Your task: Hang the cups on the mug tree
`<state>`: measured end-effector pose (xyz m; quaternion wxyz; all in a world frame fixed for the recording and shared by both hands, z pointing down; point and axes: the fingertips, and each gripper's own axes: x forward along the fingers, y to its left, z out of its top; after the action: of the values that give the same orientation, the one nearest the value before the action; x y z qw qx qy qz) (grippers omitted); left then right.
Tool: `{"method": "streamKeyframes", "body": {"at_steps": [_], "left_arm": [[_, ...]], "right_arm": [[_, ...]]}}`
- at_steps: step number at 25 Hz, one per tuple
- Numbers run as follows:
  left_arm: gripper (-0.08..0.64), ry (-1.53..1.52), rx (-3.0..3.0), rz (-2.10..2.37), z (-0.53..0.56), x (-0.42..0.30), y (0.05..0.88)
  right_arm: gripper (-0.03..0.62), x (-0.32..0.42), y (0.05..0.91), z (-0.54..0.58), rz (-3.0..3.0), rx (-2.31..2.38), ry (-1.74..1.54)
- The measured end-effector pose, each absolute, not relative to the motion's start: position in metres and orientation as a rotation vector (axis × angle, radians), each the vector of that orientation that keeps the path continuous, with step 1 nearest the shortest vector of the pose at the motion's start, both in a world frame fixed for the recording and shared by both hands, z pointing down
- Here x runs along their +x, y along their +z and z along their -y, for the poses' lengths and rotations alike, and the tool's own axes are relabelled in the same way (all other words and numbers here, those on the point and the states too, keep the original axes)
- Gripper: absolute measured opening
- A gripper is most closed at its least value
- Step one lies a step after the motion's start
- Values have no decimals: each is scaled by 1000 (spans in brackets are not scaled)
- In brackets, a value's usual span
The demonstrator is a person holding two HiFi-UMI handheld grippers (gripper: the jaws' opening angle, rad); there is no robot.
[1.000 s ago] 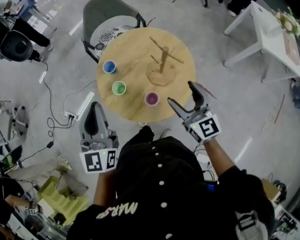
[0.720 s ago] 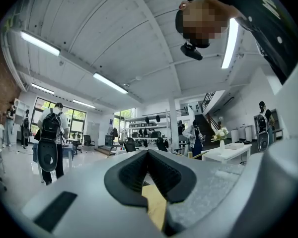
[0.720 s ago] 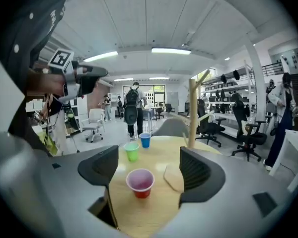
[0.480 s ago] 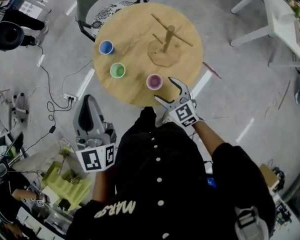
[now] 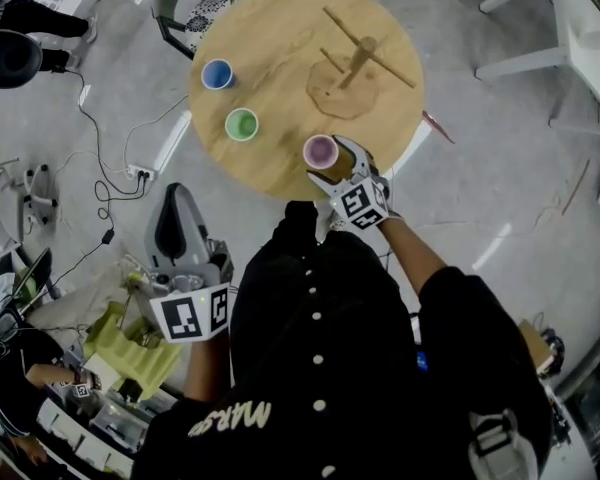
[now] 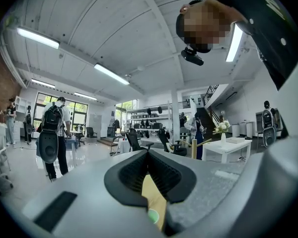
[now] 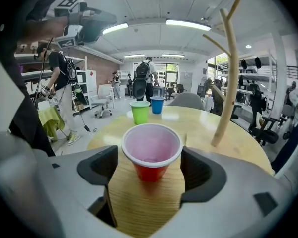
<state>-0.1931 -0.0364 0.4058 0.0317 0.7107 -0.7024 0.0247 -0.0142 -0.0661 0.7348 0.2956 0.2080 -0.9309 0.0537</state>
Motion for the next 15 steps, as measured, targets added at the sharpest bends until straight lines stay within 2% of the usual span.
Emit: {"method": "streamKeyframes", "body": {"at_steps": [6, 7, 9, 15], "left_arm": [[-6, 105, 2172, 2156, 39, -197, 417], [-6, 107, 2169, 2157, 39, -198, 418], [-6, 109, 2166, 2160, 38, -200, 418], [-6, 74, 2187, 2158, 42, -196, 412]], "right_arm": [[387, -24, 756, 74, 2460, 550, 110], [377, -25, 757, 75, 2455, 563, 87], [302, -25, 754, 79, 2451, 599, 38], [295, -16, 734, 93, 2468, 650, 5]]}}
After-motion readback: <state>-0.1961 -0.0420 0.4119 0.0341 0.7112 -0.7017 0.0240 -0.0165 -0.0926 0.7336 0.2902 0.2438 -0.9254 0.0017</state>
